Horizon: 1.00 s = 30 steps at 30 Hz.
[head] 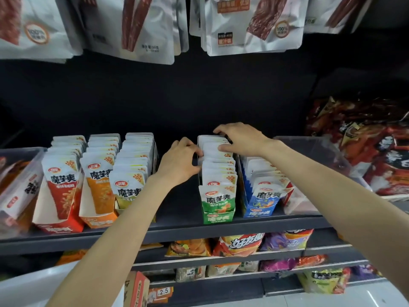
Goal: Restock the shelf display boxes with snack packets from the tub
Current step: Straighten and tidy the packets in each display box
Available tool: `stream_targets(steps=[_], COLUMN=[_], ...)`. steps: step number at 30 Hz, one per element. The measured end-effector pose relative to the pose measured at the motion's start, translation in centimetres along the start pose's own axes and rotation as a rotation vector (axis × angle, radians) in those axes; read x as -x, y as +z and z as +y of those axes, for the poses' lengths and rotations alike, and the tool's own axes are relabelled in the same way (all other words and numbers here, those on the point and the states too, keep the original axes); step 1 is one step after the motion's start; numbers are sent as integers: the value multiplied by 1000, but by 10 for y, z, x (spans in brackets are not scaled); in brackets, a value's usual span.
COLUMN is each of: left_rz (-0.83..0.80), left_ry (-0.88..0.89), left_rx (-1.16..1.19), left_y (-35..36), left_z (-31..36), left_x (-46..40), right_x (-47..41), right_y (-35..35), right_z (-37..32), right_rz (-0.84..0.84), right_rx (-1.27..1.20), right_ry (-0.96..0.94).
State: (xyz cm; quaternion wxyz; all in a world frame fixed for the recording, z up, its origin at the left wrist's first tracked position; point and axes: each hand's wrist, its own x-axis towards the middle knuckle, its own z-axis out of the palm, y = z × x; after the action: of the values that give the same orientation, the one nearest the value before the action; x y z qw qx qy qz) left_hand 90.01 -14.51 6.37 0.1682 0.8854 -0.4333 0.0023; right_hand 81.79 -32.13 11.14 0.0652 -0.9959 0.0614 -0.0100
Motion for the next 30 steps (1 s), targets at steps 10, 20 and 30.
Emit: stream_targets(steps=[10,20,30], left_rz=[39,152,190], left_ry=[139,73,-189], left_rx=[94,548,720], left_y=[-1,-12,10], left_z=[-1,10,17], left_x=[-1,-8,-8], right_x=[2,13,18], right_y=[-6,-21,1], right_z=[-1,5,-15], right_rz=[-20,-15,-77], right_rx=[-75,-598,-206], right_ry=[-22,228,161])
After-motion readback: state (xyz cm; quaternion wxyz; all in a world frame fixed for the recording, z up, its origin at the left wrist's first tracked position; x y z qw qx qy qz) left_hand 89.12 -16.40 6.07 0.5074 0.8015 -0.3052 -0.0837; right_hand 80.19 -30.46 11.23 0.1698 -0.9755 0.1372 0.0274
